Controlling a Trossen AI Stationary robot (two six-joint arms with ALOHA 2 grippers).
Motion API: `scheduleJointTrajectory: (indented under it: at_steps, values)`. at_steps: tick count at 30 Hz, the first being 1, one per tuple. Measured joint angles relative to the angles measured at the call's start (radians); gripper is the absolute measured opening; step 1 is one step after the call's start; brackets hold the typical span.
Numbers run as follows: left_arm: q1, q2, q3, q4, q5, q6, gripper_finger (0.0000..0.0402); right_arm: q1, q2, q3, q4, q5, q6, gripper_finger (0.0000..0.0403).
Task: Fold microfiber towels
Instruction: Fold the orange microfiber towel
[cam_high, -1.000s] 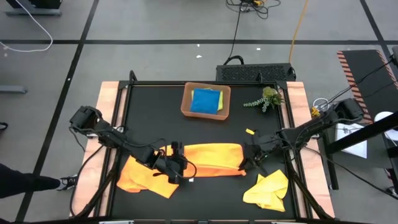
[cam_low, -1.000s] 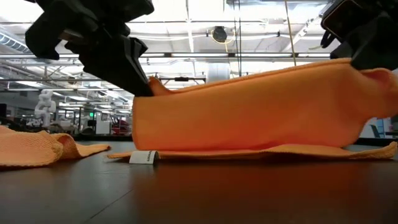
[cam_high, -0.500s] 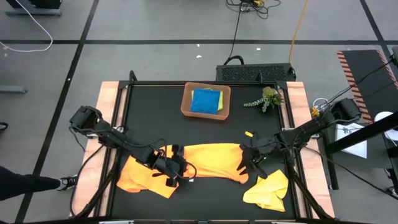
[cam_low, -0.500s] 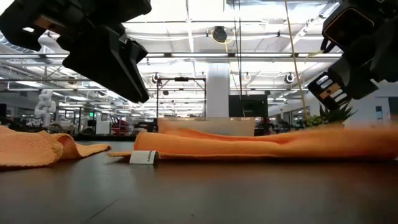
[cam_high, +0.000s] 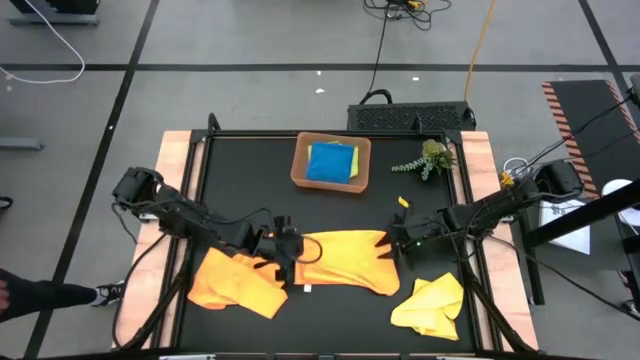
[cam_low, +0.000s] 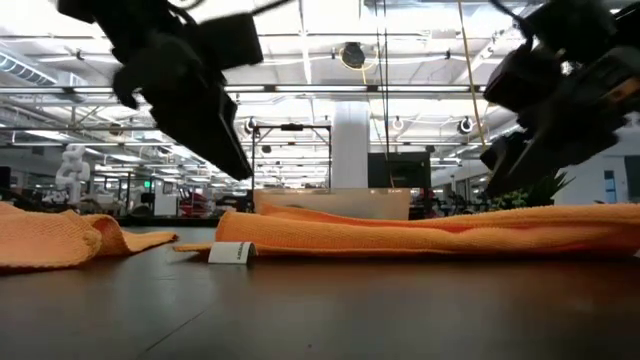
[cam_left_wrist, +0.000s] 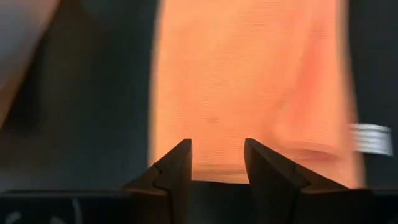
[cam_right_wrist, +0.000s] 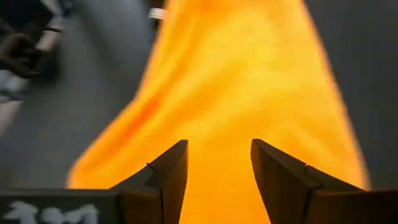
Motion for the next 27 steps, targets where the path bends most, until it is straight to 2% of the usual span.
scheduleJointTrajectory:
  at_steps: [10,15,20,27]
  values:
    - [0.055,0.0,0.0,0.039,0.003,0.009,0.0116,-0.05,0.0,0.0,0.017,0.01,-0.07,0.0169]
    - [0.044,0.0,0.0,0.145,-0.005,0.018,0.0101,-0.05,0.0,0.0,0.125,0.011,-0.107,0.0169]
    - [0.021,0.0,0.0,0.256,-0.087,0.071,0.0093,-0.05,0.0,0.0,0.248,0.011,-0.158,0.0169]
    - [0.023,0.001,0.0,0.335,-0.093,0.117,0.0093,-0.05,0.0,0.0,0.329,0.011,-0.18,0.0169]
